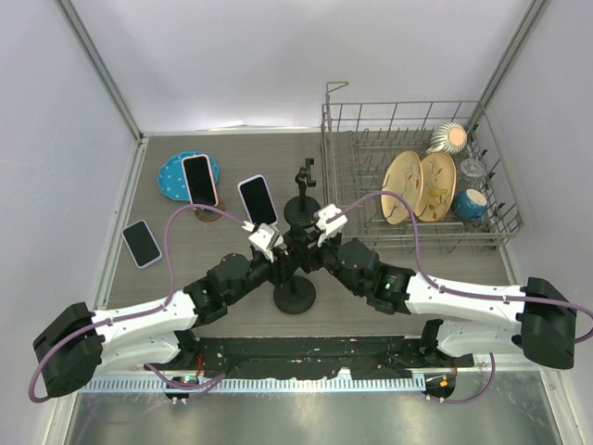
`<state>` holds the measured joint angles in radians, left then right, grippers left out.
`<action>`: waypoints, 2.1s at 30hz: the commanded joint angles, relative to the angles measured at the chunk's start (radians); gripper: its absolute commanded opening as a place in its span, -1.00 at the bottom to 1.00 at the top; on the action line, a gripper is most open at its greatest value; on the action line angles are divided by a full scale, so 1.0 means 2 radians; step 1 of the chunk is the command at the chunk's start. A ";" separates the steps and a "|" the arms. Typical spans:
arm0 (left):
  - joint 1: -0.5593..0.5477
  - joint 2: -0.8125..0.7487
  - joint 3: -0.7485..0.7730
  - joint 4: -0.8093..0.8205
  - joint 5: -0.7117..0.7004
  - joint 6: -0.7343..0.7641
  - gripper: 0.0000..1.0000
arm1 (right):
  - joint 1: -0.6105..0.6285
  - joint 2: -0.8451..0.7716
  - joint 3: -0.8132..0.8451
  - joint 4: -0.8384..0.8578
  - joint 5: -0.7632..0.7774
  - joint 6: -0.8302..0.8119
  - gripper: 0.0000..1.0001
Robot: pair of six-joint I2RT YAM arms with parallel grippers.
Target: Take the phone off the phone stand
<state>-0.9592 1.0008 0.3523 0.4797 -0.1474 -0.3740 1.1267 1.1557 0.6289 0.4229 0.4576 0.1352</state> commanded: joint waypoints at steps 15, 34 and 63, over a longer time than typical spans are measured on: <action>0.032 0.002 0.026 -0.066 -0.135 -0.041 -1.00 | -0.002 -0.003 0.163 -0.443 -0.007 0.096 -0.99; 0.029 -0.018 0.003 -0.038 -0.107 -0.035 -1.00 | 0.010 -0.002 0.201 -0.501 0.171 0.184 -0.98; -0.077 -0.080 -0.032 -0.059 -0.115 -0.008 -1.00 | 0.010 0.049 0.213 -0.354 0.207 0.157 -0.98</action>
<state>-1.1187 0.8452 0.3023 0.3676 -0.3405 -0.4160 1.1687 1.3121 1.0904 -0.4625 0.7719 0.6182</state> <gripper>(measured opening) 0.363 0.209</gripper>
